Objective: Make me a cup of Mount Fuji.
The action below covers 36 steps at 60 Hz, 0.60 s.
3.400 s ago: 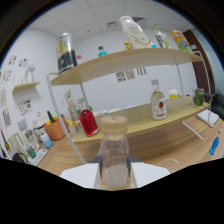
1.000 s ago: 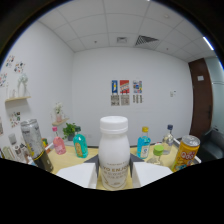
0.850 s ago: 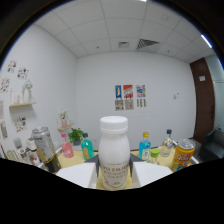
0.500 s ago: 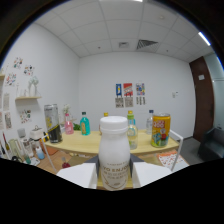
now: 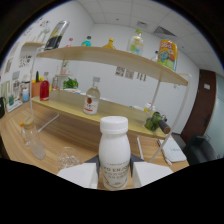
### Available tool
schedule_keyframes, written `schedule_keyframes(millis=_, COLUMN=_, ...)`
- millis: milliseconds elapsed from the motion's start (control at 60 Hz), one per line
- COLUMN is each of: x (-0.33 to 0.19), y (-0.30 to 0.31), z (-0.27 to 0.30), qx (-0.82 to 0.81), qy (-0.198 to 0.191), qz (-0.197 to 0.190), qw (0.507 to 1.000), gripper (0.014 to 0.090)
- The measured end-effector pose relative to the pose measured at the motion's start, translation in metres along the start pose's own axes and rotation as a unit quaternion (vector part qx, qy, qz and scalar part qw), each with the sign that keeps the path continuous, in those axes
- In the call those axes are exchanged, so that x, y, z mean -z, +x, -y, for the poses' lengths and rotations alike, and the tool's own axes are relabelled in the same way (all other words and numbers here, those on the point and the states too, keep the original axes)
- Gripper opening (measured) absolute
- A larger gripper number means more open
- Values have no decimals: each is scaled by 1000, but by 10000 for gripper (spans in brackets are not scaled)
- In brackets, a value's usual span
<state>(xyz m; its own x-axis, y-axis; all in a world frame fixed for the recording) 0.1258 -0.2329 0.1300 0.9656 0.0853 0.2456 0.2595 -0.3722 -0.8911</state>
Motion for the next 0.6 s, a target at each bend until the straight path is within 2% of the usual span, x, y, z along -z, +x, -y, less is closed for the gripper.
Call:
schedule_keyframes(millis=200, x=-15, y=1, z=-5, qx=257, qy=-11, qz=-21, qw=966, gripper=475)
schedule_keyframes(millis=317, x=-21, y=4, z=-4, qx=390, qy=-22, qz=-40, qw=920, gripper=476)
schedule_keyframes(millis=600, x=-30, y=4, z=0, qx=614, qy=-35, qz=-49, qw=787, gripper=475)
